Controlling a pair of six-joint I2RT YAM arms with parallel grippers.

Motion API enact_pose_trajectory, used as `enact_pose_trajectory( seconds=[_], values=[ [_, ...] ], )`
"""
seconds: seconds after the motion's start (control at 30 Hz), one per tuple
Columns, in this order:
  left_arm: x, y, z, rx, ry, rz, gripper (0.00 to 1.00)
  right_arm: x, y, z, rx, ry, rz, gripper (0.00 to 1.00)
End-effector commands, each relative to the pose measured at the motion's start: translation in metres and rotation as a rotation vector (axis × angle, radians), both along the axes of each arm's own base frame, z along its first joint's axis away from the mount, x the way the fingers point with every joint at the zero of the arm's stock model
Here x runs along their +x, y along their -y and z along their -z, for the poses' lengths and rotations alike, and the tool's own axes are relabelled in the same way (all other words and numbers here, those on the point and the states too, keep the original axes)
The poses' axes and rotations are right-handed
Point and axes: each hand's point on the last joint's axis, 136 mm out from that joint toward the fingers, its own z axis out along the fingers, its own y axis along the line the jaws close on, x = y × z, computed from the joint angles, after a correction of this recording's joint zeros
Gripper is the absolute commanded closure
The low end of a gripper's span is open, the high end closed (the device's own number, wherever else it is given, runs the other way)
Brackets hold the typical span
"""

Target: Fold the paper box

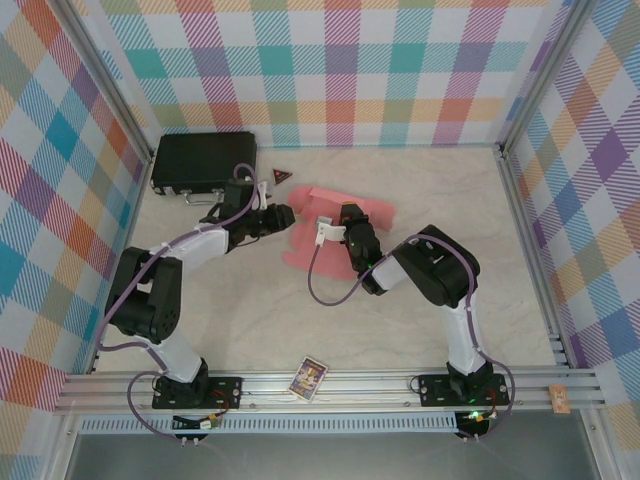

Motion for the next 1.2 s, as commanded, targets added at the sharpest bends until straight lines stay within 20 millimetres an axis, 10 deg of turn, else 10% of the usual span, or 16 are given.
enact_pose_trajectory(
  seconds=[0.0,0.77,0.97,1.17],
  values=[
    [-0.002,0.026,-0.007,-0.130,0.000,0.009,0.73,-0.004,-0.006,0.011,-0.032,-0.039,-0.020,1.00],
    [0.014,-0.007,0.103,-0.044,-0.178,-0.352,0.83,-0.006,-0.003,0.007,-0.035,-0.030,-0.014,1.00],
    [0.015,-0.021,0.104,-0.026,-0.203,-0.449,0.91,-0.007,-0.002,0.010,-0.037,-0.035,-0.014,1.00],
    [0.023,-0.025,0.065,-0.095,-0.130,-0.435,0.86,-0.007,-0.002,0.009,-0.035,-0.031,-0.013,1.00]
  ],
)
